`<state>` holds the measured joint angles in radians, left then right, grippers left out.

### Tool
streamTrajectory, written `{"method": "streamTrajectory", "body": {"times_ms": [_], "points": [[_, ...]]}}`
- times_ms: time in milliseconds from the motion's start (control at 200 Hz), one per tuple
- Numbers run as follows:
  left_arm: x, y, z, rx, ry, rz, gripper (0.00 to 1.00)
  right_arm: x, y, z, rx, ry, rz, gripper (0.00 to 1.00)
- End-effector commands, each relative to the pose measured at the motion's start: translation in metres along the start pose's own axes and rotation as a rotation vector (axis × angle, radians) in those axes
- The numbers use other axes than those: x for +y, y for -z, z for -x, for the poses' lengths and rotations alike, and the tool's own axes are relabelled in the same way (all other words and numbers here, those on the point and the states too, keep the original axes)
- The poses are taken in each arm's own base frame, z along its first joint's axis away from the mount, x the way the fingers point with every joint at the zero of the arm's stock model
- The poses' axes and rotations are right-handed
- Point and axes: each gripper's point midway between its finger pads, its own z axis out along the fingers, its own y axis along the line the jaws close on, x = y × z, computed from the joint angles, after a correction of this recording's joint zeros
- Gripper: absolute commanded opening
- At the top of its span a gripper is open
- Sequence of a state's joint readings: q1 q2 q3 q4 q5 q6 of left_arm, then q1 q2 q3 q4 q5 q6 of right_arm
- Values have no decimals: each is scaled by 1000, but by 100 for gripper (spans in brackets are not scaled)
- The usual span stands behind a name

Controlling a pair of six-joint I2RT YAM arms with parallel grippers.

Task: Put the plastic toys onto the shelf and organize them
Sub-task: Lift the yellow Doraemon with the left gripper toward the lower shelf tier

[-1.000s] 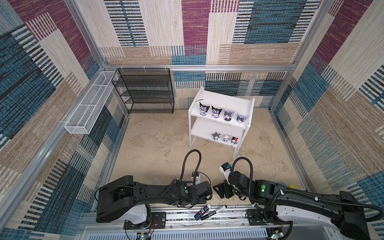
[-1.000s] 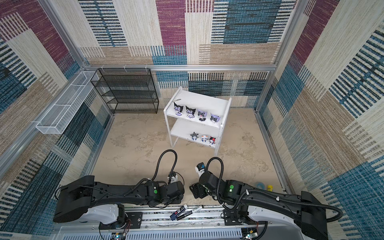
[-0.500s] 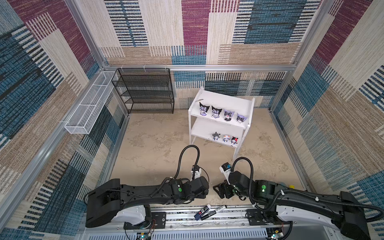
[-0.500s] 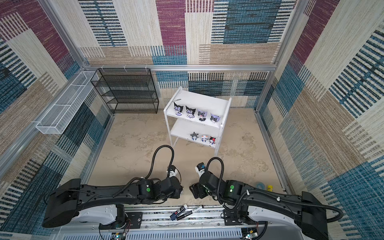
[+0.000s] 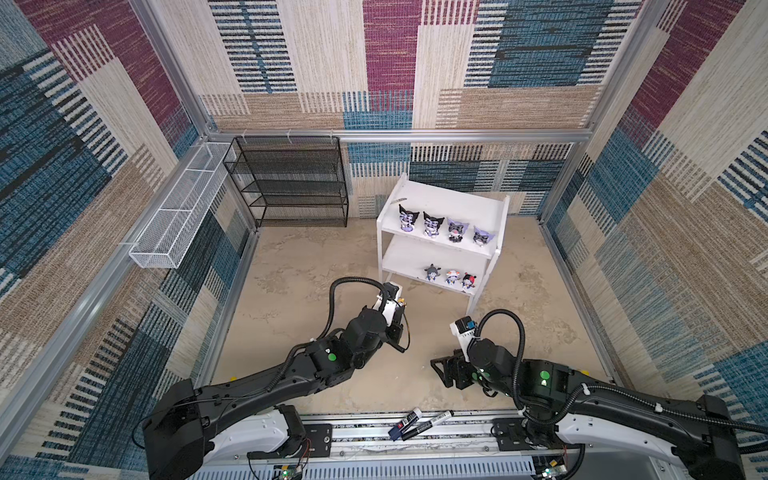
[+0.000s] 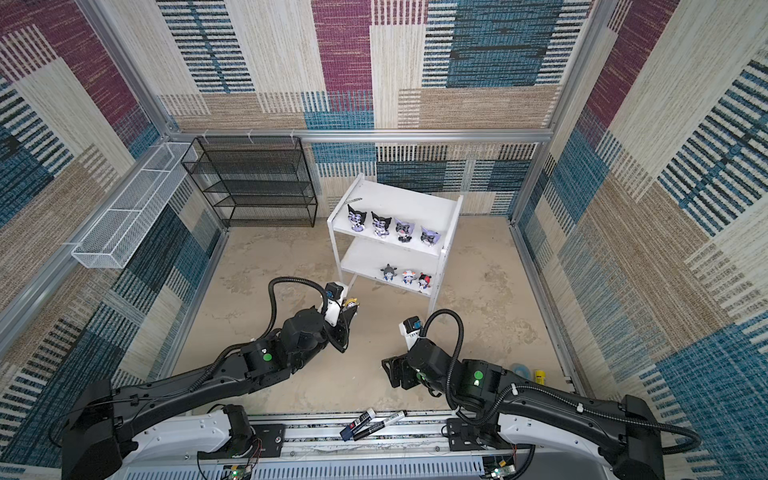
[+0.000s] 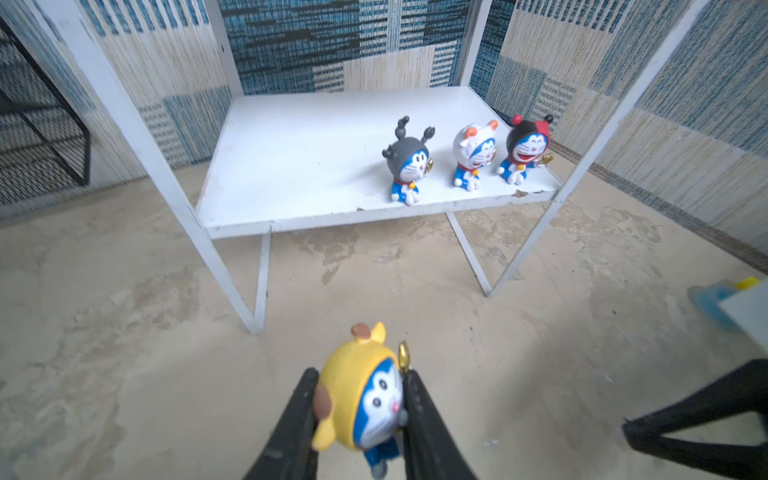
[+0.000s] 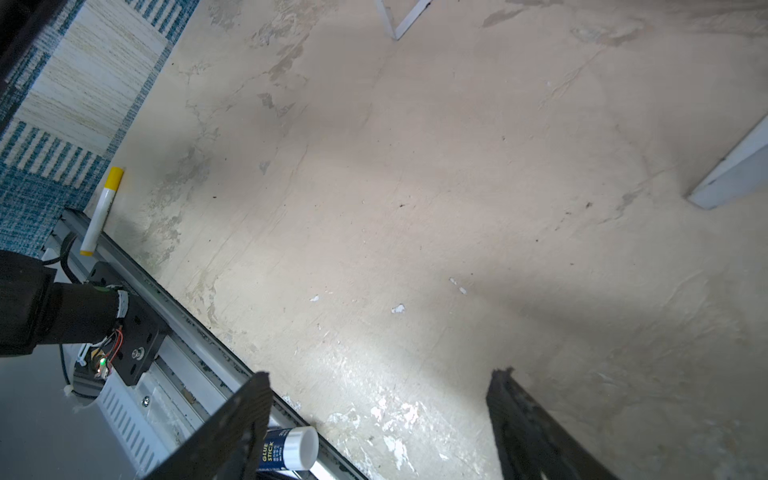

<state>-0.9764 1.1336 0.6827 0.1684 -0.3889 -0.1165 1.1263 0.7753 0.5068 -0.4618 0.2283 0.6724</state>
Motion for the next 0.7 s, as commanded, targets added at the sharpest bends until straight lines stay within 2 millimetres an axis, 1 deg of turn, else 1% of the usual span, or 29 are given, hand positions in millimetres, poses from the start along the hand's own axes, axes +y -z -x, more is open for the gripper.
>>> {"method": "streamTrajectory", "body": {"times_ms": [0,155,265,351,461,571,696], "points": [[-4,-9,24,-84,-167,-61,29,-3,5,9,-39,-11,-24,84],[-5,-29,34,-107,-208,-88,27,-4,13,18,-84,-23,-22,84],[-12,-40,43,-169,-258,-124,26,-5,18,22,-113,-37,-10,84],[-14,-53,46,-171,-289,-133,26,-6,22,24,-129,-49,-1,84],[-9,-66,51,-177,-299,-128,25,-6,26,26,-148,-60,7,83],[-5,-73,60,-201,-292,-130,25,-7,28,28,-165,-68,9,83],[0,-82,64,-204,-285,-140,25,-8,30,29,-175,-72,12,83]]}}
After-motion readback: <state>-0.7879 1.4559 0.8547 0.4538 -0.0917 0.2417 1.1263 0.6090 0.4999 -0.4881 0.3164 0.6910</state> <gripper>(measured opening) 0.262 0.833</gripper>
